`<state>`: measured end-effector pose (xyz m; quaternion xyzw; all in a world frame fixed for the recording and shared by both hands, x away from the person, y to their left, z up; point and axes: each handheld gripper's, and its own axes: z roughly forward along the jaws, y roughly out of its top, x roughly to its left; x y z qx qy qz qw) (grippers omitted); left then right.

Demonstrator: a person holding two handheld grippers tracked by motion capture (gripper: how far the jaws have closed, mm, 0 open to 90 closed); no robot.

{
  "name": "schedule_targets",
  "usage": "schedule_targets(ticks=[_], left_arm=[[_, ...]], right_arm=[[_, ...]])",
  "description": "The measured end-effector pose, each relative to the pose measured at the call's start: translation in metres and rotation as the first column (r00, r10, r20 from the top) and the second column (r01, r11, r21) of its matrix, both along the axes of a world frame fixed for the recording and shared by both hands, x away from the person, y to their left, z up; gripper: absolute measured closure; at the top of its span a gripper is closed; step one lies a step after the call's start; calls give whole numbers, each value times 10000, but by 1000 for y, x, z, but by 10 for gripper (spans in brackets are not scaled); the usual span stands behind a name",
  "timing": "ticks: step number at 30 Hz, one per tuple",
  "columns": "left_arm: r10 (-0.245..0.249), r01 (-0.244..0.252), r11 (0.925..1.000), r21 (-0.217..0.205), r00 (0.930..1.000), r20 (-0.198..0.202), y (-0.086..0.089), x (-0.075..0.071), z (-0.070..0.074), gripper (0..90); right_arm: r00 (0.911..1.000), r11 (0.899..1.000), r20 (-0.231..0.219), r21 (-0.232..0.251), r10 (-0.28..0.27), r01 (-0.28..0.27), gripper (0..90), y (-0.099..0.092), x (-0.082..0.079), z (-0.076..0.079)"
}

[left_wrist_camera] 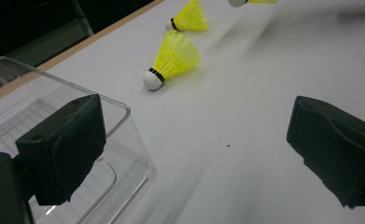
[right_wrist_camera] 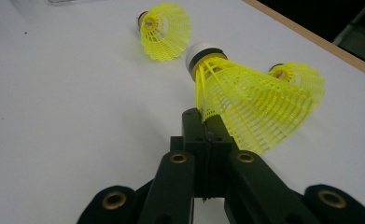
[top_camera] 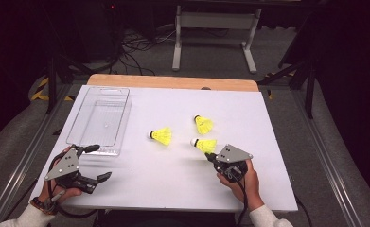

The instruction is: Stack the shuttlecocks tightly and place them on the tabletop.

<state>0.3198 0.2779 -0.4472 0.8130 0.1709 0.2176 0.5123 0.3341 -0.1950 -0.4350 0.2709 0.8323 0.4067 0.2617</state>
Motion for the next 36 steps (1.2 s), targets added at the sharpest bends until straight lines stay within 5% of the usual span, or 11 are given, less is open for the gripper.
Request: schedule_targets(ticks=[36], left_arm=[[-142,142,9999,27,9999,-18,0,0,0,53]], right_arm=[[9944,9933,-357,-554,995,-1014,900,57,46,-7]])
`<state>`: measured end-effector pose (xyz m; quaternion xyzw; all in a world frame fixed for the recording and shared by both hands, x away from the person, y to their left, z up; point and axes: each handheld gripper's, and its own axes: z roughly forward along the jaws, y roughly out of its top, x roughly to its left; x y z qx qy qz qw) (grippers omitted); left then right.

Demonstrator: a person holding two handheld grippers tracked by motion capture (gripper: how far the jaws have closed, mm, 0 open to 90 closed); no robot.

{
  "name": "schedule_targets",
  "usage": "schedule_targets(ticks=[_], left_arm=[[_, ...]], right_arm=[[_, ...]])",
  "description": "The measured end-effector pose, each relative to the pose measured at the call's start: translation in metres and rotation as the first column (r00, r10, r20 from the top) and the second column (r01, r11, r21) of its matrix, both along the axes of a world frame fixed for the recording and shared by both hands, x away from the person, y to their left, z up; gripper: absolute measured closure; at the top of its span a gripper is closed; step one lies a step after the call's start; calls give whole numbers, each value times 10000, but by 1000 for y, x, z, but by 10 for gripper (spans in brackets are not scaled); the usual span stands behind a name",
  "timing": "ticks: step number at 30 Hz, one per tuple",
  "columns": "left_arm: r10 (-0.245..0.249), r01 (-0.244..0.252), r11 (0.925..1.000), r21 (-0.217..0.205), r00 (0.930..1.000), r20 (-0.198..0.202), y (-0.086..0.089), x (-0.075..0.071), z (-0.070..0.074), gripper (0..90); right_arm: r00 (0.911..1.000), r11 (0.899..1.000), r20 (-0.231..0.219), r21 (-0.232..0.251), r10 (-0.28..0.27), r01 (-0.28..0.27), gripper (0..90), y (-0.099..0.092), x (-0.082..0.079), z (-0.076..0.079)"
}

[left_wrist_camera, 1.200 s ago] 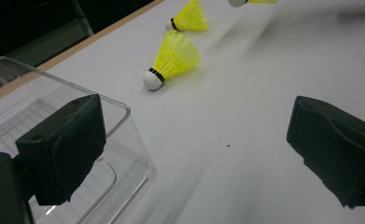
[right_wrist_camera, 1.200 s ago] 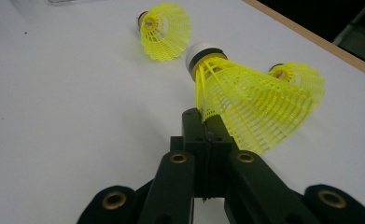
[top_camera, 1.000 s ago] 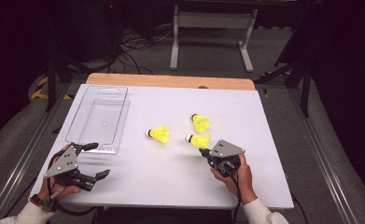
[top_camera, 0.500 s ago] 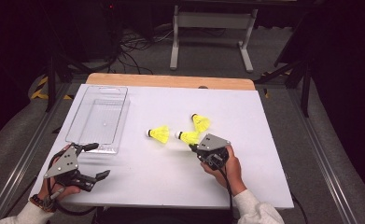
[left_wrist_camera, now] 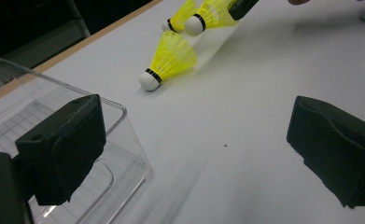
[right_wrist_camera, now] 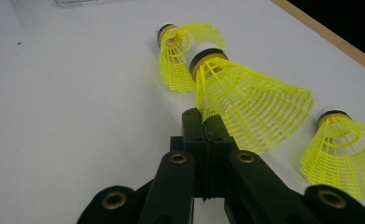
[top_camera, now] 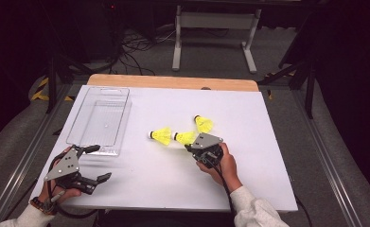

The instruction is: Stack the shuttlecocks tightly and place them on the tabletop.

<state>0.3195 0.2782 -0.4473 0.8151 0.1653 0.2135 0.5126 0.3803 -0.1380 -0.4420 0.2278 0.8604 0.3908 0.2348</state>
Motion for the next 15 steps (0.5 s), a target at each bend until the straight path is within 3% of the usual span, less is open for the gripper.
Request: schedule_targets(ticks=[15], left_arm=[[-39,39,10000,-9,10000,-26,-1,0,0,53]], right_arm=[[9997,9997,-217,-198,139,-143,900,11,12,-5]])
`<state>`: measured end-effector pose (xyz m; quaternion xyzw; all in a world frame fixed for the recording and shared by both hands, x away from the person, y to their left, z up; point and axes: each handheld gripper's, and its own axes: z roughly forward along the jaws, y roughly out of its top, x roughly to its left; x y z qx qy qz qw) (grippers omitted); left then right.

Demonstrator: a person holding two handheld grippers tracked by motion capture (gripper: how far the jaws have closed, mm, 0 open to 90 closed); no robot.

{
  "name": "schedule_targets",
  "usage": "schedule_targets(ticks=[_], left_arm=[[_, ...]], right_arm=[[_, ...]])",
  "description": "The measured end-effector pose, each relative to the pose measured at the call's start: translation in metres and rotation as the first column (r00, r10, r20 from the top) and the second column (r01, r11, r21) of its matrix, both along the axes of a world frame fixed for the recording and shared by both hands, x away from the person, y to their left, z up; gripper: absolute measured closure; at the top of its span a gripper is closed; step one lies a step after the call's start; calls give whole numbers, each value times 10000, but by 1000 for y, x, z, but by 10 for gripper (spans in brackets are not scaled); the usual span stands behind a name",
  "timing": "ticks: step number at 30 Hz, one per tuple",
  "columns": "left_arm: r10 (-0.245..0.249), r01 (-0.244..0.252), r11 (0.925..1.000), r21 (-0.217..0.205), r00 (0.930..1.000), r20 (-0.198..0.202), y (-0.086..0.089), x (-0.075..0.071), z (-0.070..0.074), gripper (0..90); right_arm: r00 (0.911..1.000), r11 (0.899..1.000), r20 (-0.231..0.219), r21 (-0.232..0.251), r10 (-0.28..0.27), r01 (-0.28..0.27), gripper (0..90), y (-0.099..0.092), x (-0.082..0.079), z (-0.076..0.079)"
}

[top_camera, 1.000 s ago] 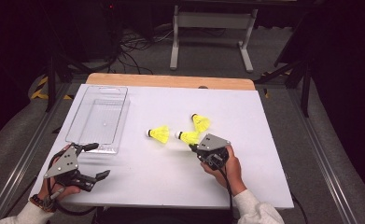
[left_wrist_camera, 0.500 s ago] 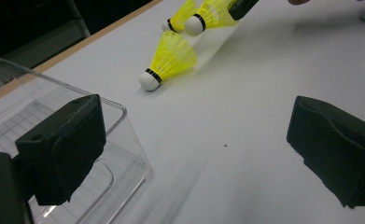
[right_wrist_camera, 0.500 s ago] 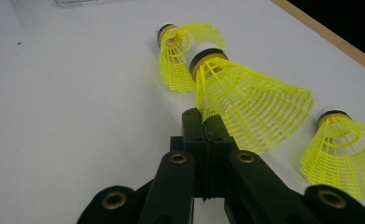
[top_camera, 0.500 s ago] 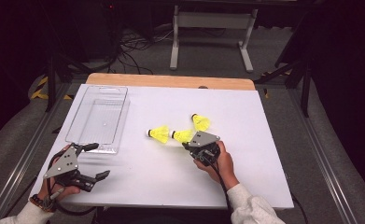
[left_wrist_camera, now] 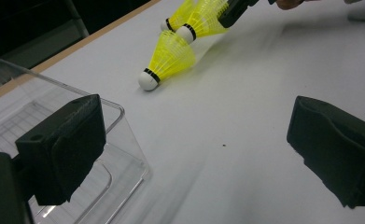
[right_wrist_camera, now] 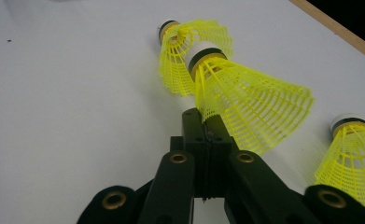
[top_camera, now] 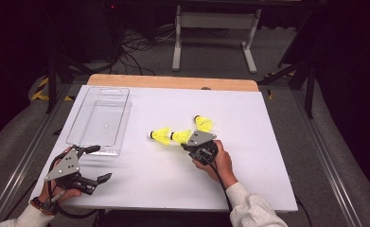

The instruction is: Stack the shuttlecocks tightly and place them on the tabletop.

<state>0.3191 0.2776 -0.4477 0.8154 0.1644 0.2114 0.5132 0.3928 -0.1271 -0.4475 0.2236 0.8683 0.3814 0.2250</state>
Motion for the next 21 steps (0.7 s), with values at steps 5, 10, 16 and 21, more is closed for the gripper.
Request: schedule_targets(ticks=[5,10,16,21], left_arm=[[-8,8,10000,15,10000,5,0,0,0,53],[-22,22,10000,-2,10000,-27,0,0,0,53],[-41,41,10000,48,10000,-16,0,1,0,53],[-57,58,10000,30,10000,-42,-1,1,-1,54]], right_arm=[[9999,10000,-50,-37,93,-93,900,5,4,-2],[9998,9998,-105,-105,175,-176,900,10,6,-3],[9994,9995,-247,-182,262,-267,900,17,11,-7],[9990,9991,-313,-255,328,-337,900,23,15,-10]])
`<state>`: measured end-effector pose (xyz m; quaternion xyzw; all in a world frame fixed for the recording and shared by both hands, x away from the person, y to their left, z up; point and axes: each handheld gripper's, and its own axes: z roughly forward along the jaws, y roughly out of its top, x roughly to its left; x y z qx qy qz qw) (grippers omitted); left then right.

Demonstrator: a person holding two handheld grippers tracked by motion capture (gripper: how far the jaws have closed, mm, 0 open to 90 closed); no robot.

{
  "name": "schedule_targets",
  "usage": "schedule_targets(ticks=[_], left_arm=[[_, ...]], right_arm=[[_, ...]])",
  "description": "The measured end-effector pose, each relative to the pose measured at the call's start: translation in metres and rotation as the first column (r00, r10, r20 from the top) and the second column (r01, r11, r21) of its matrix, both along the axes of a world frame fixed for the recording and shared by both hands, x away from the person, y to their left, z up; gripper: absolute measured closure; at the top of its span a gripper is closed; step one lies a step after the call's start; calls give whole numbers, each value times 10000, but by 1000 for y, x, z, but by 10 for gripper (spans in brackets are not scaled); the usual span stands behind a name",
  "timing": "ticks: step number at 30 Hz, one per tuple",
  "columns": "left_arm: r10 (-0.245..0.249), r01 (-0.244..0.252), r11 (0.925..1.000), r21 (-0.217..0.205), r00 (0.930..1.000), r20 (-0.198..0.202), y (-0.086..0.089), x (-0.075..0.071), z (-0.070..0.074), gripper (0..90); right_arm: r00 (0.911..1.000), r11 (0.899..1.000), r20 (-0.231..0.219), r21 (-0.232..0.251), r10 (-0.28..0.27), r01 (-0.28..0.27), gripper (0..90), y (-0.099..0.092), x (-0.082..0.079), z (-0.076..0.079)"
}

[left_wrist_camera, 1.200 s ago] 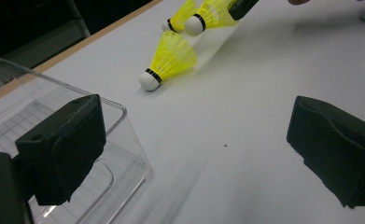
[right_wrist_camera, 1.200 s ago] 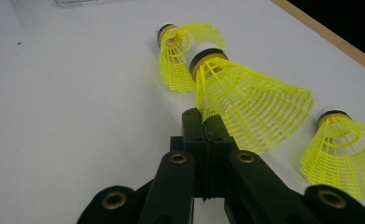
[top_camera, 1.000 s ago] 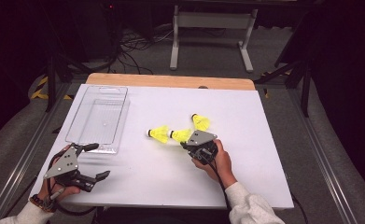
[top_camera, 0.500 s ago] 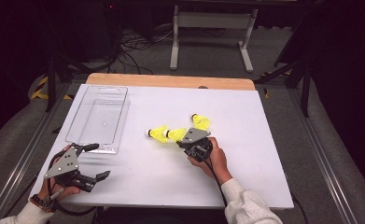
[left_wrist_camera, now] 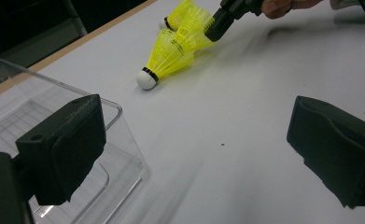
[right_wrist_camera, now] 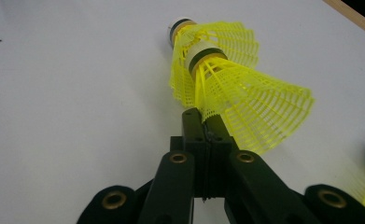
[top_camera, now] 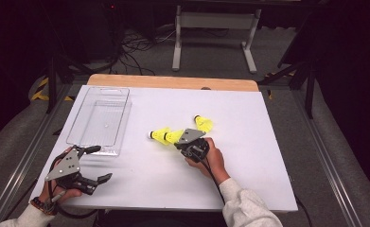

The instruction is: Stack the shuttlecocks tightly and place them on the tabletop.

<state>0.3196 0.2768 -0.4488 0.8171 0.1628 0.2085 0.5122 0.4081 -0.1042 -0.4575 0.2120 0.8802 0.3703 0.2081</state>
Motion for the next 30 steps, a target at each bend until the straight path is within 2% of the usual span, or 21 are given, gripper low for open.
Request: schedule_targets(ticks=[11,19,30], left_arm=[[-12,12,10000,-11,10000,5,0,0,0,54],[-13,13,10000,-1,10000,13,1,0,0,54],[-28,28,10000,49,10000,7,1,0,0,54]], right_arm=[[9997,9997,-100,-129,216,-218,900,14,10,-6],[9994,9995,-126,26,323,-323,900,22,12,-8],[9989,9995,-360,35,313,-312,871,23,14,-11]])
